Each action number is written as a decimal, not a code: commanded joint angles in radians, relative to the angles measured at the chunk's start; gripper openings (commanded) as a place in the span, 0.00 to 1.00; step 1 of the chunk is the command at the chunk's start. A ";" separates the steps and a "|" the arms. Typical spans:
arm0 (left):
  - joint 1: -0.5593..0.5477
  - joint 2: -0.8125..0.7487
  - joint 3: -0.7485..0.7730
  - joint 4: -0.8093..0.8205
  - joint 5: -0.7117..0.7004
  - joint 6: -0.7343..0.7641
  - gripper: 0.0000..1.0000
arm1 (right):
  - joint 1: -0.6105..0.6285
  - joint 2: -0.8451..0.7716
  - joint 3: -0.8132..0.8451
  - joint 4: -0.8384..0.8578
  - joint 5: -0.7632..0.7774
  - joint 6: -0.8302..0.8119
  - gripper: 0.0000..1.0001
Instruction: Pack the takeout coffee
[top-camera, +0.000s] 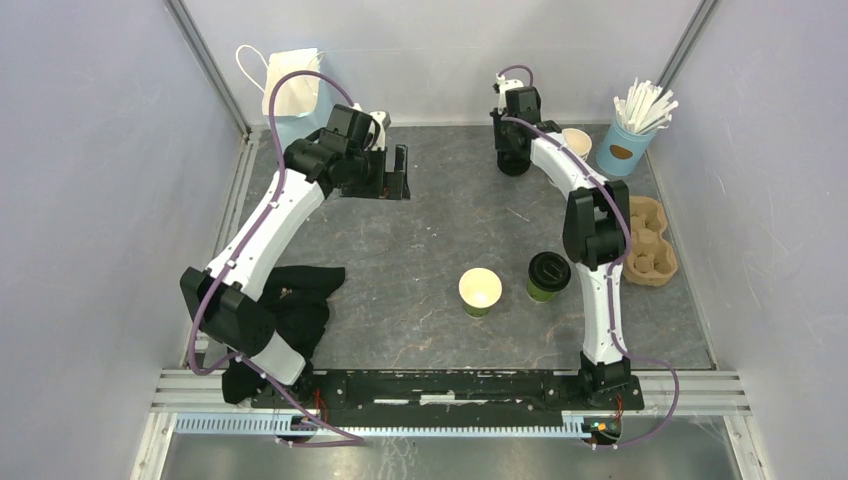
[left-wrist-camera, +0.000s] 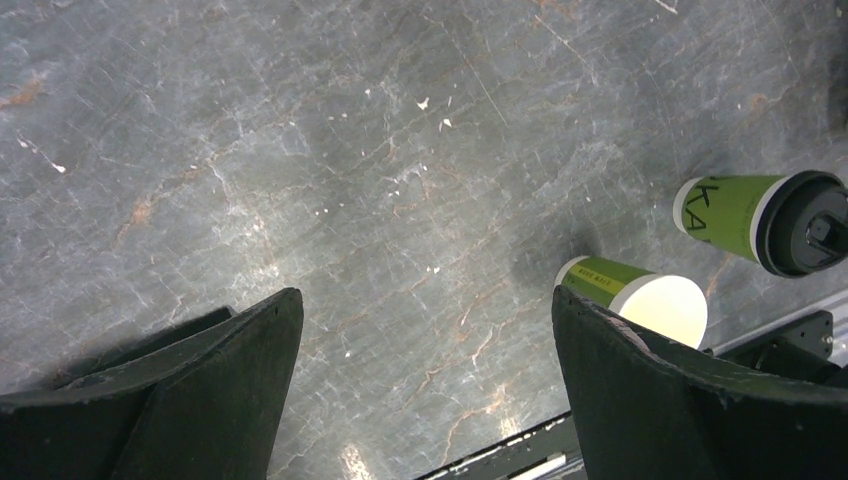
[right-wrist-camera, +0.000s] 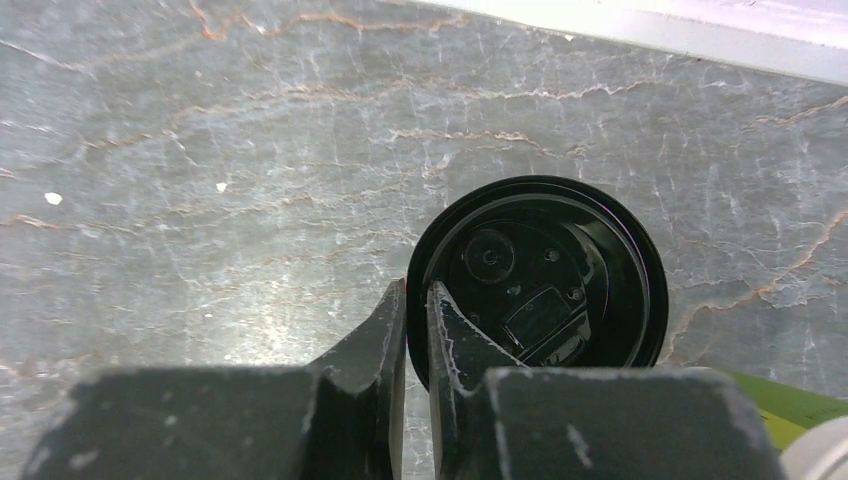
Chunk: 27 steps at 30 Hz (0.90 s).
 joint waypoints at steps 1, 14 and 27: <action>0.004 -0.071 -0.044 0.043 0.053 0.026 1.00 | 0.003 -0.145 0.027 0.048 -0.016 0.065 0.13; 0.000 -0.160 -0.075 0.104 0.183 -0.101 1.00 | -0.051 -0.661 -0.542 0.462 -0.690 0.713 0.09; -0.013 -0.399 -0.390 0.832 0.503 -0.824 1.00 | -0.050 -1.233 -1.208 1.132 -0.856 1.386 0.10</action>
